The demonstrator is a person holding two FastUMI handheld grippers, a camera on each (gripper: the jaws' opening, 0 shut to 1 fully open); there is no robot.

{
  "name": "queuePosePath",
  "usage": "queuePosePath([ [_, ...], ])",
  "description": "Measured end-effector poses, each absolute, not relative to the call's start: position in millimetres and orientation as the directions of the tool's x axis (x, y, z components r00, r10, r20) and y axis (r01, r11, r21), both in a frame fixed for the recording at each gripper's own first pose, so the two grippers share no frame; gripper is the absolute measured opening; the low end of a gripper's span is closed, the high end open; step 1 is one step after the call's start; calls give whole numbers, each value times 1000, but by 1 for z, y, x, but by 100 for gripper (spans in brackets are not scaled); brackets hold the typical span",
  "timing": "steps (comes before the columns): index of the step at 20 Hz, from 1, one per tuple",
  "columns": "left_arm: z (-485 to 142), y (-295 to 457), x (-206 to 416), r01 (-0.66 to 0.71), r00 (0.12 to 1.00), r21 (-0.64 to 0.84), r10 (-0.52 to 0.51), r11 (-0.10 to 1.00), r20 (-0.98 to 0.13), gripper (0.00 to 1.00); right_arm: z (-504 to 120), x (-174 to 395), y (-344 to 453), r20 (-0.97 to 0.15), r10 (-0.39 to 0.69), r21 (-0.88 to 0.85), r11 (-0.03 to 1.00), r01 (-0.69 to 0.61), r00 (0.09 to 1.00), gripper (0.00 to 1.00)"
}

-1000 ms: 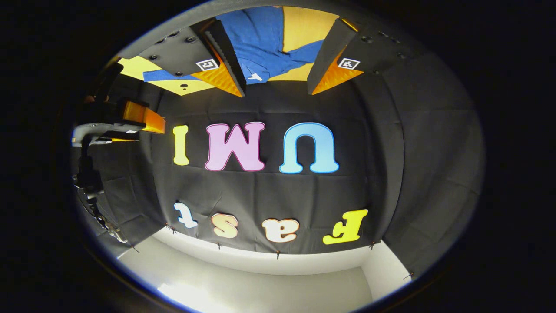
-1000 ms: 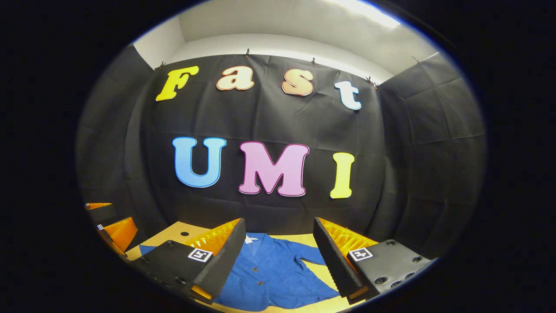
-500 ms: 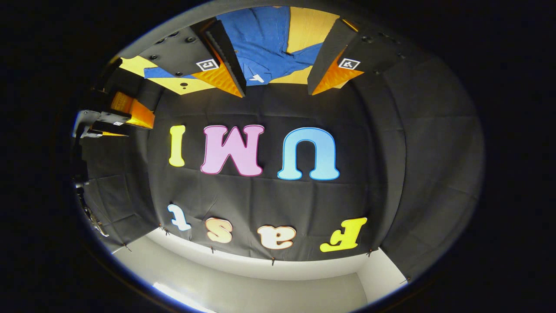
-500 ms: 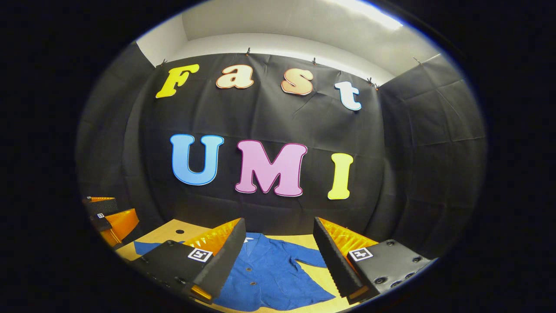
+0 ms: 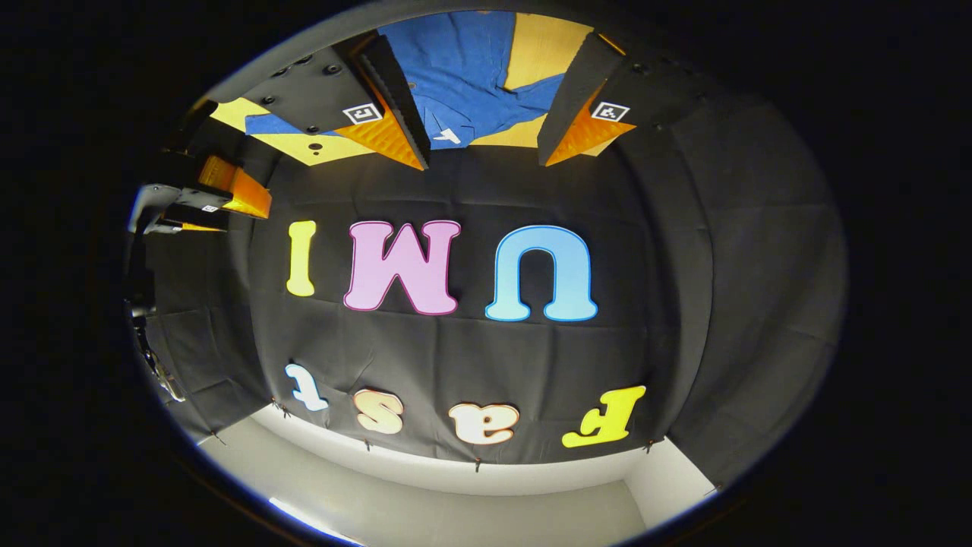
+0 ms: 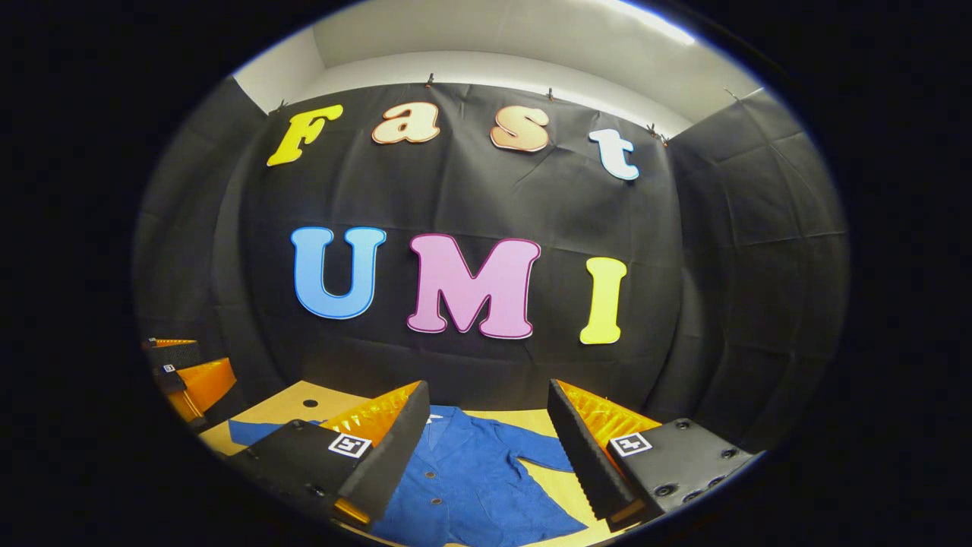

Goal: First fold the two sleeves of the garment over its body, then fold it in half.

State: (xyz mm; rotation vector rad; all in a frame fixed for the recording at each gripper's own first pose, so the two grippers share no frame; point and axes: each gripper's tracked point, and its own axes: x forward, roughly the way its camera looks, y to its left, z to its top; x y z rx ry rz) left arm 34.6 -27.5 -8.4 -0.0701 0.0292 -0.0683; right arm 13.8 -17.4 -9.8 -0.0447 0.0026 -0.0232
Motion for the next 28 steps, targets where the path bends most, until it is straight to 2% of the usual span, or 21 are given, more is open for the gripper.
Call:
queuePosePath([
  [2, -9, -29, 43, 61, 997, -68, -64, 996, -32, 82, -16, 20, -23, -10, -29, -45, 999, 29, 1000, 98],
  [17, -22, -72, 92, 109, 990, -38, -112, 993, -86, 82, -72, 81, -78, -103, -73, -62, 996, 67, 992, 94],
  [19, -29, -79, 100, 119, 987, -25, -121, 993, -107, 82, -86, 94, -94, -126, -98, -75, 993, 89, 987, 98],
  [20, -34, -83, 103, 126, 984, -23, -128, 992, -120, 82, -93, 100, -104, -136, -115, -76, 992, 105, 984, 94],
  [24, -52, -100, 111, 147, 973, -26, -150, 989, -177, 82, -117, 128, -153, -156, -202, -120, 976, 184, 967, 94],
  [25, -57, -105, 112, 152, 969, -22, -153, 988, -194, 82, -126, 135, -169, -168, -229, -130, 969, 209, 959, 98],
  [26, -62, -108, 114, 155, 964, -13, -154, 988, -214, 82, -139, 140, -184, -197, -251, -124, 965, 230, 948, 94],
  [28, -73, -118, 120, 156, 953, -9, -153, 988, -261, 82, -171, 151, -216, -258, -292, -110, 956, 273, 921, 95],
])
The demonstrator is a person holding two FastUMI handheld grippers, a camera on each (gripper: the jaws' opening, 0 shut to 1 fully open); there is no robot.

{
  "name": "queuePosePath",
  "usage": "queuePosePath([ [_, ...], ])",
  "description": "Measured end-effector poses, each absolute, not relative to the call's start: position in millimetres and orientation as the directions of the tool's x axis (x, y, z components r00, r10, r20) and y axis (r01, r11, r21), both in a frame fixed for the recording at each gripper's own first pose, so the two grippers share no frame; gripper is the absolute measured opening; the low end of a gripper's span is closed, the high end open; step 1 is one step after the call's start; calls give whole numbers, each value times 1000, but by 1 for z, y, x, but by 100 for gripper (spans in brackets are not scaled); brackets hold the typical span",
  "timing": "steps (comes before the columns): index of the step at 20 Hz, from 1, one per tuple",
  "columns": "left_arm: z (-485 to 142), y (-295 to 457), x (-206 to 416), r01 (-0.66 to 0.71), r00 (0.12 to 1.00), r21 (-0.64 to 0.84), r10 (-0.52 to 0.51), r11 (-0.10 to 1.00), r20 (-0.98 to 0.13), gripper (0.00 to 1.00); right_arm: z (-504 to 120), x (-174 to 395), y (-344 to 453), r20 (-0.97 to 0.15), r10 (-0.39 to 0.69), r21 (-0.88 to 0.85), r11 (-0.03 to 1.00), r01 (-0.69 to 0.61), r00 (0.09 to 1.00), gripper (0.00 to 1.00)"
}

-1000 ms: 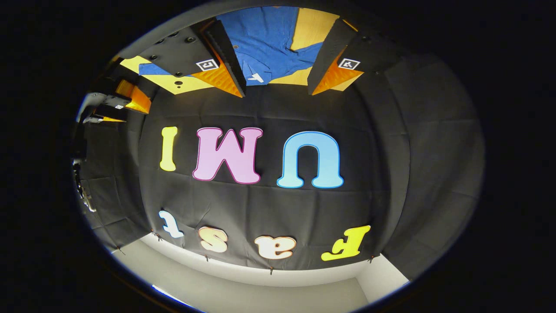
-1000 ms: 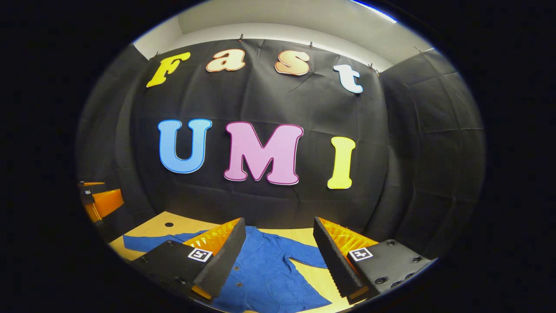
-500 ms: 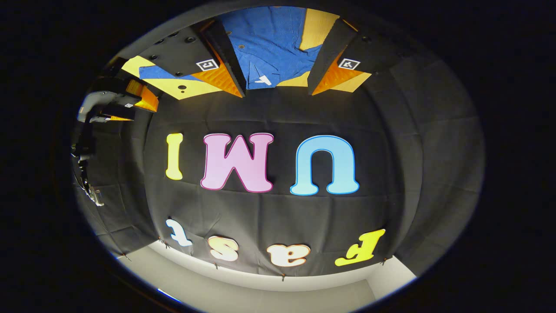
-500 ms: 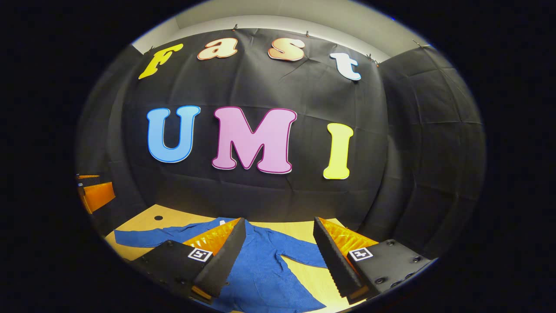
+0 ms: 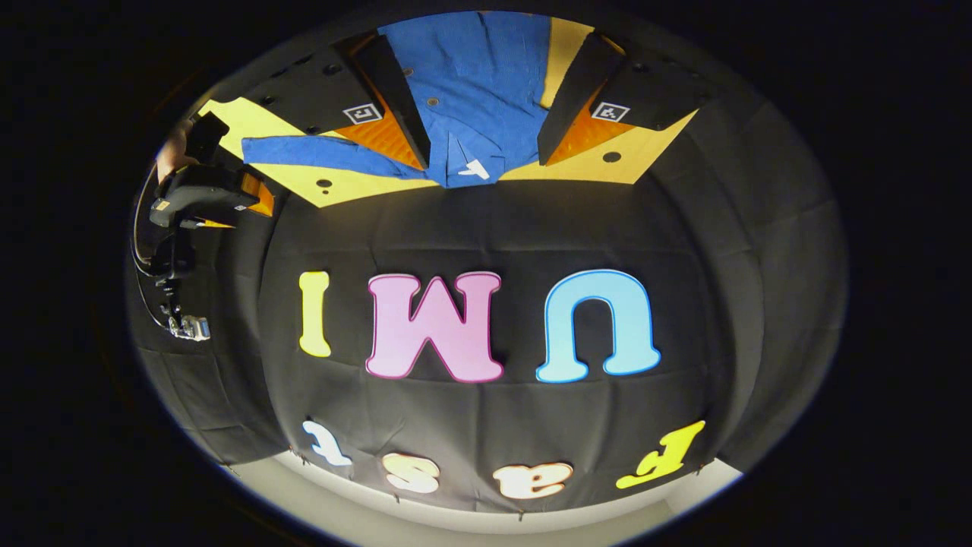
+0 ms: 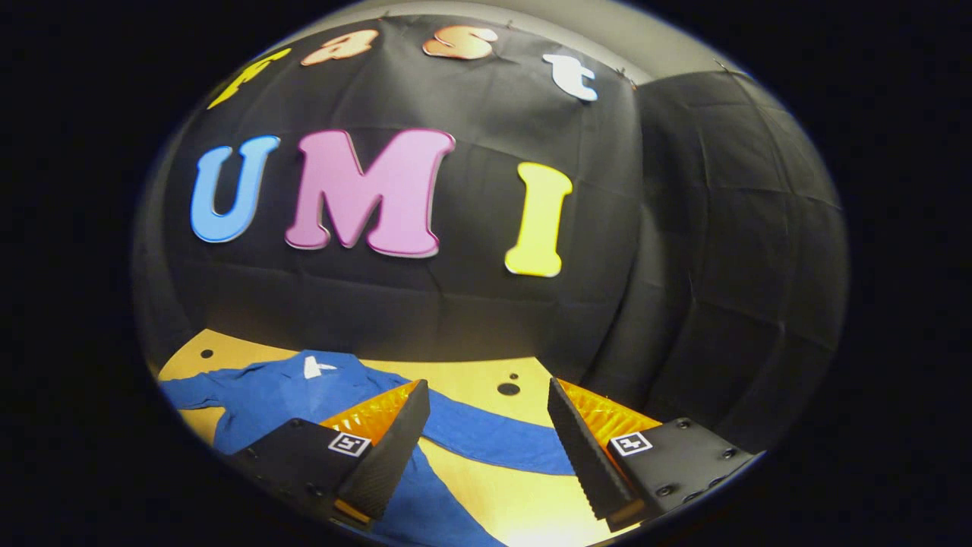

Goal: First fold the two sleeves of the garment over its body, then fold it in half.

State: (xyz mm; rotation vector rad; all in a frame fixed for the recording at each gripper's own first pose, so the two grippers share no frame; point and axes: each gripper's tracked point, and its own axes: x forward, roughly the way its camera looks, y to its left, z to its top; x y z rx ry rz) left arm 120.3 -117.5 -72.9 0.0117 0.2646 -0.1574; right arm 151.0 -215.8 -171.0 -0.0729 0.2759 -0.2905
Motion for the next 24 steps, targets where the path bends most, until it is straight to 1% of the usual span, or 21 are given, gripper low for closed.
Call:
queuePosePath([
  [1, -76, -125, 124, 162, 948, -15, -160, 987, -275, 82, -187, 154, -235, -286, -328, -122, 944, 305, 900, 99],
  [2, -77, -134, 129, 171, 944, -21, -170, 985, -284, 82, -205, 159, -261, -311, -365, -133, 931, 340, 878, 95],
  [3, -78, -142, 133, 181, 940, -21, -179, 983, -290, 82, -219, 160, -280, -336, -392, -141, 920, 366, 856, 99],
  [4, -79, -151, 138, 194, 936, -16, -190, 981, -296, 82, -238, 161, -300, -371, -416, -146, 909, 390, 830, 99],
  [5, -79, -161, 142, 211, 932, -8, -203, 978, -299, 82, -258, 160, -317, -411, -434, -143, 899, 413, 802, 95],
  [6, -80, -171, 148, 228, 928, 0, -217, 974, -303, 82, -279, 161, -332, -452, -441, -139, 893, 428, 775, 95],
  [7, -81, -181, 152, 244, 923, 6, -231, 970, -307, 82, -297, 159, -347, -487, -458, -141, 882, 450, 744, 99],
  [8, -82, -191, 154, 261, 918, 7, -247, 965, -310, 82, -318, 157, -362, -528, -471, -140, 869, 474, 707, 100],
  [10, -80, -212, 160, 292, 909, 1, -277, 956, -312, 82, -360, 152, -383, -628, -470, -123, 847, 517, 620, 100],
  [11, -80, -221, 162, 309, 903, -6, -296, 951, -313, 82, -377, 148, -389, -677, -459, -108, 836, 538, 576, 96],
  [12, -79, -230, 163, 324, 897, -18, -313, 946, -313, 82, -393, 142, -394, -718, -444, -96, 826, 556, 536, 100],
  [14, -79, -242, 163, 341, 888, -40, -336, 939, -314, 82, -410, 136, -409, -748, -453, -106, 802, 587, 484, 100],
  [16, -81, -247, 162, 348, 883, -48, -344, 936, -320, 82, -425, 137, -416, -765, -456, -111, 789, 604, 454, 100],
  [18, -85, -248, 162, 344, 880, -53, -342, 937, -330, 82, -431, 135, -413, -812, -407, -62, 773, 631, 419, 100],
  [19, -88, -247, 162, 340, 879, -58, -339, 939, -335, 82, -426, 137, -414, -814, -398, -27, 753, 658, 422, 100],
  [20, -89, -246, 160, 334, 878, -63, -335, 940, -342, 82, -429, 136, -420, -820, -395, -13, 737, 676, 414, 97],
  [22, -89, -242, 161, 319, 880, -69, -323, 945, -348, 82, -429, 137, -418, -814, -403, -11, 731, 682, 418, 100],
  [23, -88, -241, 161, 314, 883, -73, -319, 947, -344, 81, -427, 138, -415, -814, -396, -8, 739, 673, 425, 96],
  [24, -89, -239, 161, 309, 885, -75, -315, 948, -344, 81, -425, 141, -412, -816, -384, -3, 749, 662, 432, 99],
])
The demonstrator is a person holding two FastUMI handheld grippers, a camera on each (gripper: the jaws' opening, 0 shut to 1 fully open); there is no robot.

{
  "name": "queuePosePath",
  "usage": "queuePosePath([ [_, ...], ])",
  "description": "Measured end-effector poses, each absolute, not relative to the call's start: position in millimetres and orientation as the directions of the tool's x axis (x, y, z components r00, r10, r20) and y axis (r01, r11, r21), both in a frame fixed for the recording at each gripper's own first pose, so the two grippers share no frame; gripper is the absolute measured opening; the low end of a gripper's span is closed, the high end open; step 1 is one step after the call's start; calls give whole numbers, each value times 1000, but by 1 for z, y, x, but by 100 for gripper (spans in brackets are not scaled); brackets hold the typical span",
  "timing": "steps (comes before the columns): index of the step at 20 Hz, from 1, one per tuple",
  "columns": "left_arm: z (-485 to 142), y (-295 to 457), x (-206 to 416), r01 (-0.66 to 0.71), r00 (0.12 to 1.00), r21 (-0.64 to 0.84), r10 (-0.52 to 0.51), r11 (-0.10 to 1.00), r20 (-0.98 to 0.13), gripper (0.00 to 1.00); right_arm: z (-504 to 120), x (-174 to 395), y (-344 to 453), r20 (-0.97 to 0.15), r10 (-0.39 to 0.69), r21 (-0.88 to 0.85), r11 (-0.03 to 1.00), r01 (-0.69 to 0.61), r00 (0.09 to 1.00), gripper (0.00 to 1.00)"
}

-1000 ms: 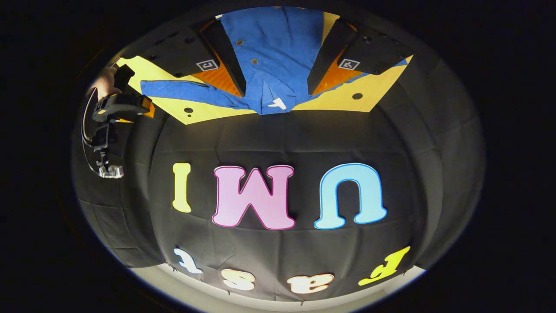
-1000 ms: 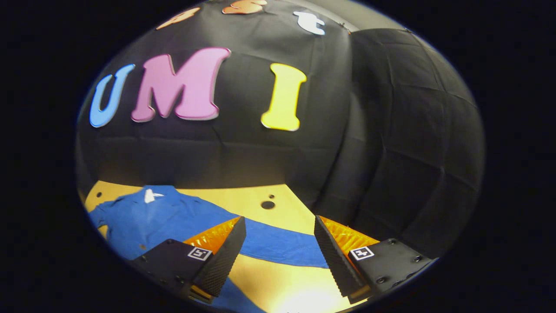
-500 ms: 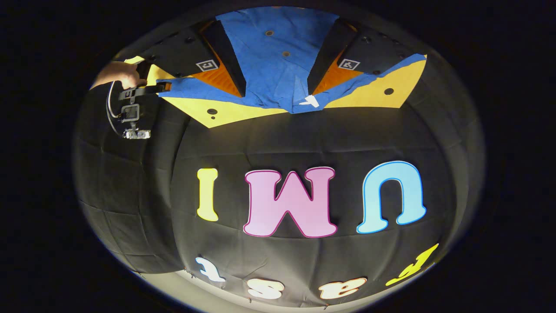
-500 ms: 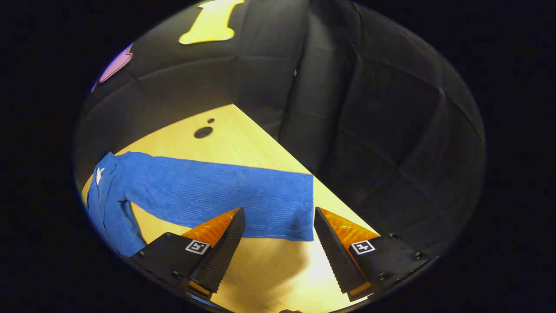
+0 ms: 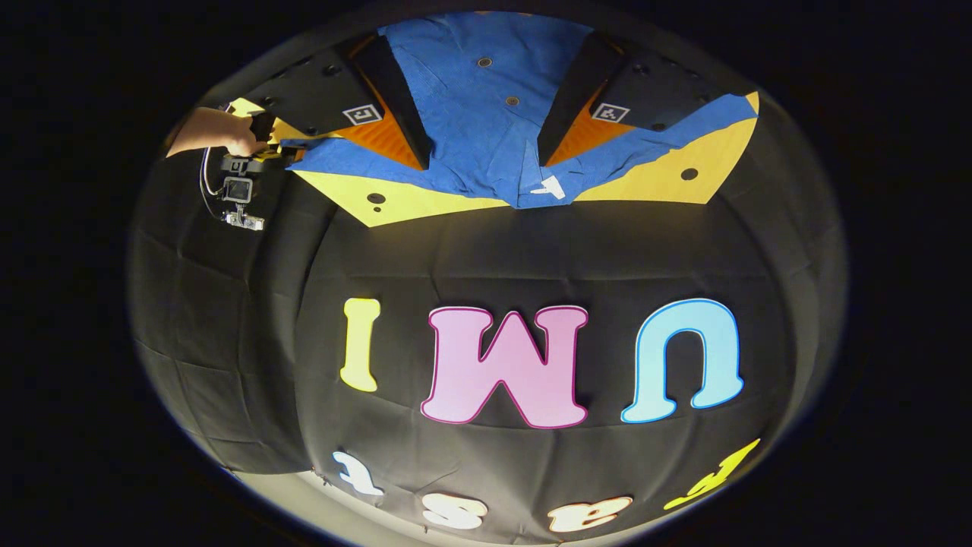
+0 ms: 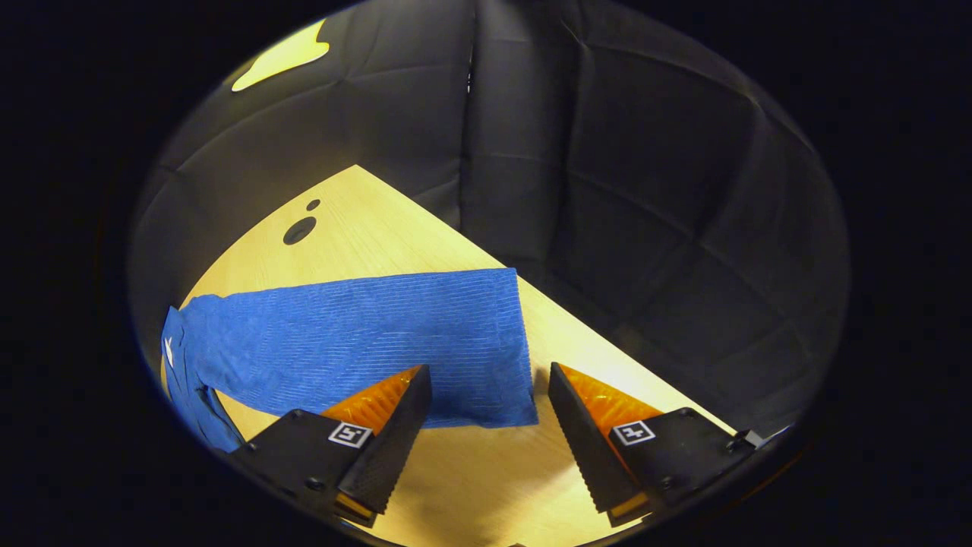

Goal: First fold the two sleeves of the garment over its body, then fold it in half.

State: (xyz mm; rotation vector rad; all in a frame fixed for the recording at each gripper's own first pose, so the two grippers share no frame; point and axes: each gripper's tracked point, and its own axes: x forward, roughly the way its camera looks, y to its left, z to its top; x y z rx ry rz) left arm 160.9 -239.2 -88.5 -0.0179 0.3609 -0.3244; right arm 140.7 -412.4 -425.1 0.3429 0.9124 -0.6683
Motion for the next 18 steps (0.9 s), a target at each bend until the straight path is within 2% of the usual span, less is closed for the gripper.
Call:
queuePosePath([
  [5, -84, -234, 157, 302, 890, -83, -312, 950, -333, 81, -424, 152, -399, -825, -353, 26, 756, 654, 441, 16],
  [6, -83, -232, 156, 300, 891, -85, -311, 950, -330, 82, -424, 154, -397, -831, -335, 38, 762, 646, 444, 14],
  [7, -82, -232, 153, 300, 892, -89, -312, 950, -327, 81, -424, 154, -394, -835, -314, 59, 765, 641, 451, 6],
  [9, -82, -228, 146, 306, 892, -94, -320, 947, -321, 82, -419, 157, -381, -844, -265, 117, 758, 642, 467, 3],
  [13, -72, -209, 138, 291, 908, -86, -303, 953, -291, 82, -366, 181, -353, -743, -297, 150, 799, 582, 600, 0],
  [18, -64, -175, 120, 252, 929, -94, -268, 963, -255, 82, -310, 211, -278, -692, -216, 109, 912, 395, 688, 1],
])
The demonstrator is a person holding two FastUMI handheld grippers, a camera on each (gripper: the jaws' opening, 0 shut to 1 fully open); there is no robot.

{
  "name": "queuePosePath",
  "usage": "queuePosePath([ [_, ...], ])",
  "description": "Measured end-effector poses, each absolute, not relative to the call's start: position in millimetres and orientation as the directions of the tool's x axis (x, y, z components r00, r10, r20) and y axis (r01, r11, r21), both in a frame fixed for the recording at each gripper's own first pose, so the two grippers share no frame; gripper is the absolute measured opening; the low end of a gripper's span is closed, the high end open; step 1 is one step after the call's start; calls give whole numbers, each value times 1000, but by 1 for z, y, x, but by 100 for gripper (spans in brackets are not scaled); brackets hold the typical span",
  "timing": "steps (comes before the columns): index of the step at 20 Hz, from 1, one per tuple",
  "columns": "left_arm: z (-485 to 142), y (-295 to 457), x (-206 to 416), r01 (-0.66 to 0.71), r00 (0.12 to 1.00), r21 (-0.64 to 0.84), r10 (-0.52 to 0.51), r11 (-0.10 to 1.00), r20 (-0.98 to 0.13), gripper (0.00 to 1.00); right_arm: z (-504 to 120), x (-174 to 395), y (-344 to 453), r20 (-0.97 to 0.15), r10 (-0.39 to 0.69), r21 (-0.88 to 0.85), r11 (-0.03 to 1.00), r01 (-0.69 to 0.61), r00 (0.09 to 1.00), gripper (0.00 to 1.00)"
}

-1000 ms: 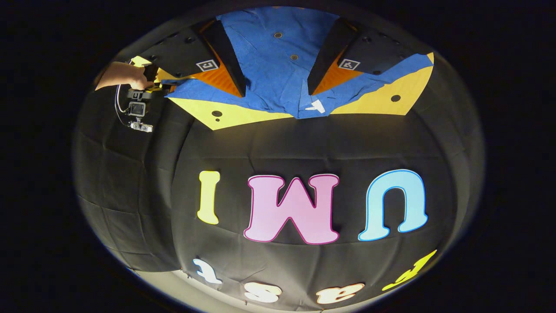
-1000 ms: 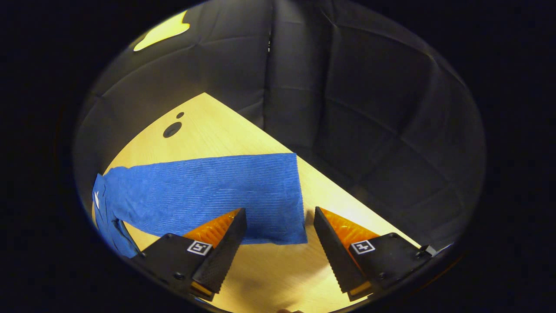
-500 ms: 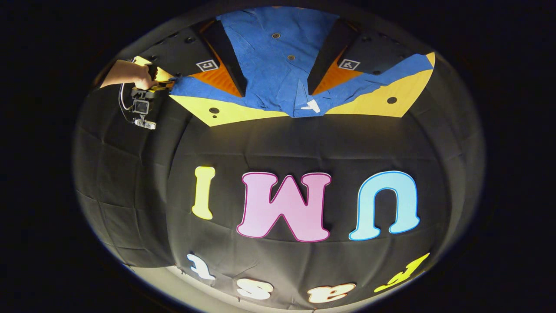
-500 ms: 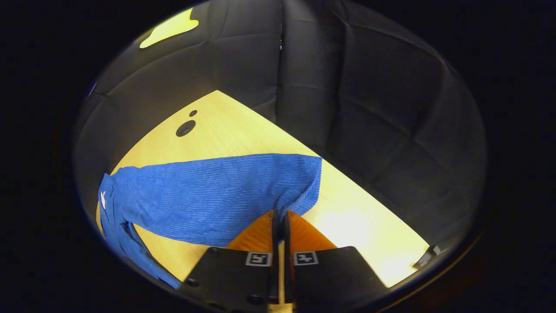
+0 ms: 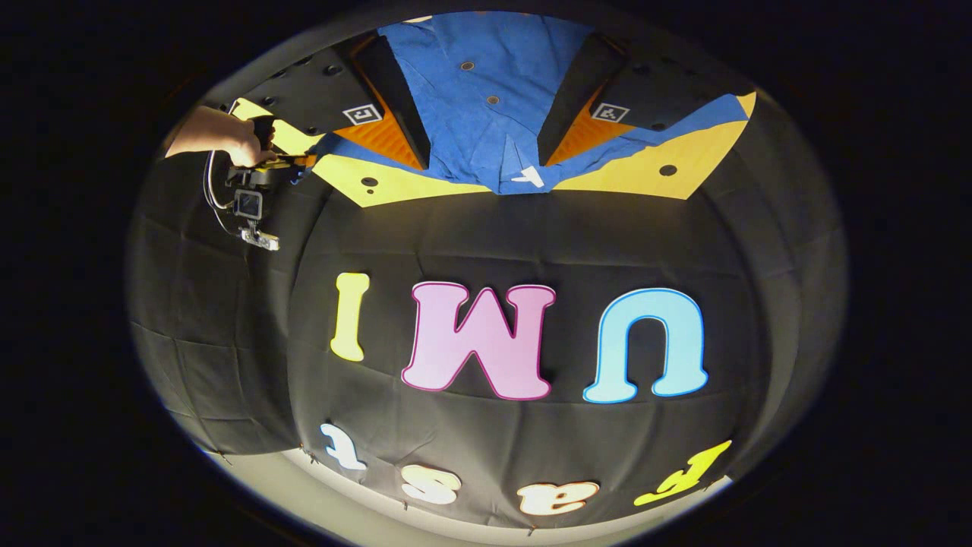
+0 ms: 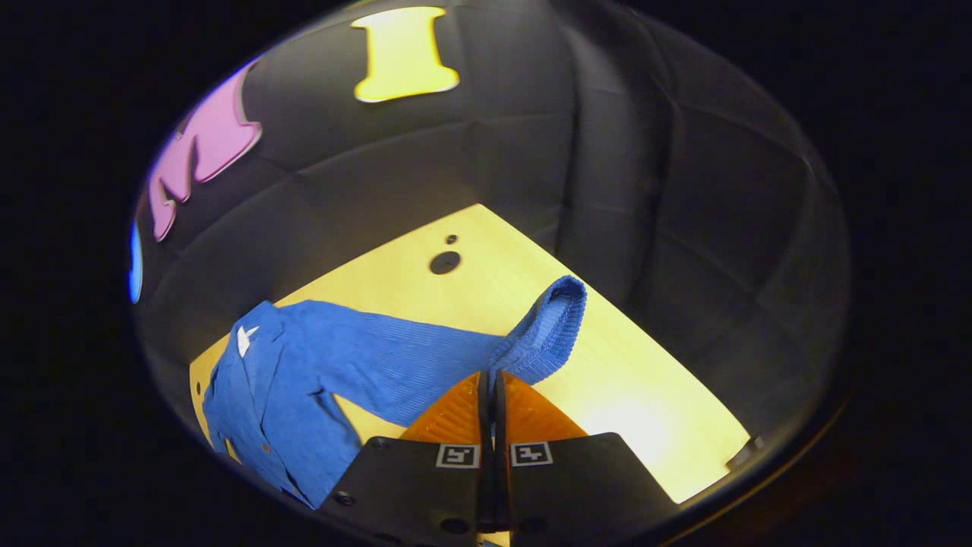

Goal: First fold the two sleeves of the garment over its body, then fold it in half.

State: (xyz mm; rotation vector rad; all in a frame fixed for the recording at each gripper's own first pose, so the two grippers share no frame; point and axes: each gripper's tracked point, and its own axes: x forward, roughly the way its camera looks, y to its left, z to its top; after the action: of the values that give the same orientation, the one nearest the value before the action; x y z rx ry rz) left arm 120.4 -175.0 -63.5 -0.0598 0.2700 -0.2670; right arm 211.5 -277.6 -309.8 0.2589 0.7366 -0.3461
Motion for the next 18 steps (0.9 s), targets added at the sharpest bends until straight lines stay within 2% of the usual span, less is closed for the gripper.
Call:
queuePosePath([
  [5, -64, -117, 100, 141, 955, -114, -166, 983, -246, 82, -275, 259, -186, -651, -95, 120, 967, 225, 753, 1],
  [10, -75, -27, 78, -61, 964, -98, 33, 993, -265, 82, -266, 283, -75, -639, 46, 108, 994, 30, 768, 1],
  [14, -87, 48, 37, -240, 934, -97, 203, 966, -294, 82, -276, 290, 40, -646, 166, 102, 986, -132, 745, 1],
  [18, -109, 109, -17, -408, 867, -90, 355, 908, -349, 82, -285, 297, 155, -628, 277, 87, 954, -288, 728, 1],
])
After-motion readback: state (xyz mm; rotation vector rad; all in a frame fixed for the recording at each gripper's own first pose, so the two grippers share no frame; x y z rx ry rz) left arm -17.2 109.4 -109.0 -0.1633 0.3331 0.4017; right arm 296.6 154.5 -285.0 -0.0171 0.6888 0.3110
